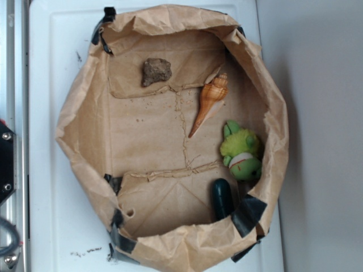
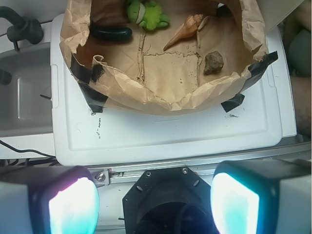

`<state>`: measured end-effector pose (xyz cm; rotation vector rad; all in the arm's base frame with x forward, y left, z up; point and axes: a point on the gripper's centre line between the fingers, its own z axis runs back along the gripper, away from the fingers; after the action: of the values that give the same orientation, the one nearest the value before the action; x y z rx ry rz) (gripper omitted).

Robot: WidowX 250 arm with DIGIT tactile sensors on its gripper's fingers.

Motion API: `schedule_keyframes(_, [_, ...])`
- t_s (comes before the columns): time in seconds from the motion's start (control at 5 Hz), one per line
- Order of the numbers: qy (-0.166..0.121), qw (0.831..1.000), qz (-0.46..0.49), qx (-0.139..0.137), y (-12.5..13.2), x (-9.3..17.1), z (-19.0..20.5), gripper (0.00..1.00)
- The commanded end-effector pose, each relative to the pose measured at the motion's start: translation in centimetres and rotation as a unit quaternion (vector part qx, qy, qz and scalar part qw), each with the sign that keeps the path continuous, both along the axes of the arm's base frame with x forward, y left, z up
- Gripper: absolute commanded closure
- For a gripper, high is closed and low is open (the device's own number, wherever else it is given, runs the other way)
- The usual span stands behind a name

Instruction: Grab the rock.

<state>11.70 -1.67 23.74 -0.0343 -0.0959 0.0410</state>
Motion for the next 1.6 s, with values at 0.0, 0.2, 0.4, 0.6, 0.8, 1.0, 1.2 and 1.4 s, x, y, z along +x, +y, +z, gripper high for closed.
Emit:
schedule_keyframes(0.0, [0.0,1.0,0.0,0.0,0.0,0.0,0.0,0.0])
schedule_keyframes(0.2, [-0.043,0.999,-0.025,0.001,2.0,5.0,-0.4,0.0])
schedule_keyframes(0.4, [-0.088,0.993,-0.073,0.006,3.8,10.2,-2.1,0.0])
schedule_keyframes(0.6, [-0.08,0.983,-0.163,-0.014,3.9,14.9,-4.2,0.0])
schedule_keyframes(0.8, [-0.08,0.983,-0.163,-0.014,3.9,14.9,-4.2,0.0])
schedule_keyframes(1.0, [-0.08,0.983,-0.163,-0.014,3.9,14.9,-4.2,0.0])
schedule_keyframes(1.2, [-0.08,0.983,-0.163,-0.014,3.9,14.9,-4.2,0.0])
schedule_keyframes(1.4, [-0.082,0.984,-0.16,0.004,4.0,14.8,-7.3,0.0])
